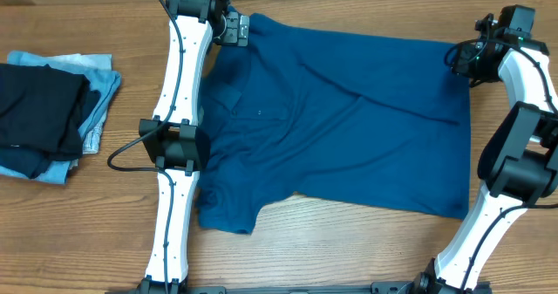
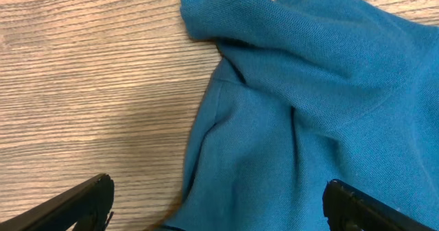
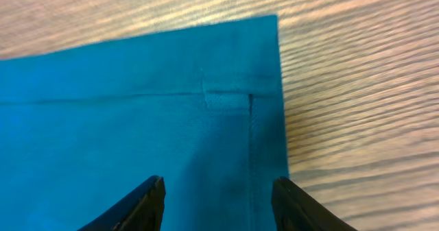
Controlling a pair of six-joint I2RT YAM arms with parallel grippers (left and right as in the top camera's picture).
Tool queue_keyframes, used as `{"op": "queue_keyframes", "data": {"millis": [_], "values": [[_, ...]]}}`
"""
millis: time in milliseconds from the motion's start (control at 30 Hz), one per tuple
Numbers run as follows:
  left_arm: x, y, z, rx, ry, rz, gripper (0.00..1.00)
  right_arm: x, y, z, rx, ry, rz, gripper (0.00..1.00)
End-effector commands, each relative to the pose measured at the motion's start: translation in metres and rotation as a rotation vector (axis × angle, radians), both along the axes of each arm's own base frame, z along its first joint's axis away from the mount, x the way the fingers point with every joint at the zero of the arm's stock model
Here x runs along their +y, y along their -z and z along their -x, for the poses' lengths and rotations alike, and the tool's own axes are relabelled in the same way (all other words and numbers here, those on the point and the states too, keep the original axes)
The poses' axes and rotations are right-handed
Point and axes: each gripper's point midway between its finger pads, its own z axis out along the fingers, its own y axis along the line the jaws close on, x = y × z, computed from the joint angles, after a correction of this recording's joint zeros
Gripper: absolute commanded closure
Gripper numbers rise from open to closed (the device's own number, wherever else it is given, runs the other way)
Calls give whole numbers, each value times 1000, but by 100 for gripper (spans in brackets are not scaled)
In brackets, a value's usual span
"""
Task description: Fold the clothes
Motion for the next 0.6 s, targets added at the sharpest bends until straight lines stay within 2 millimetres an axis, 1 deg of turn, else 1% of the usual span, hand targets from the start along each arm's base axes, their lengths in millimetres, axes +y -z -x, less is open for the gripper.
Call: {"op": "queue_keyframes", "data": {"millis": [0,100,167,333,500,533,567], "values": [[1,0,-1,1,-16,18,0,4,9,-5,-1,-15,-7,47],[1,0,-1,1,-16,18,0,5,12,-7,-2,-17,-8,53],[1,0,-1,1,-16,18,0,5,16,-7,1,-18,-8,54],[1,0,-1,1,-16,18,0,6,40,-6,32,-18,-19,55],[1,0,-1,1,-16,18,0,3,41,-7,27,-13,-6,55],[1,0,-1,1,-16,18,0,3,41,-7,28,-13,-6,59],[1,0,-1,1,-16,18,0,3,41,-7,29,-13,-7,65]]}}
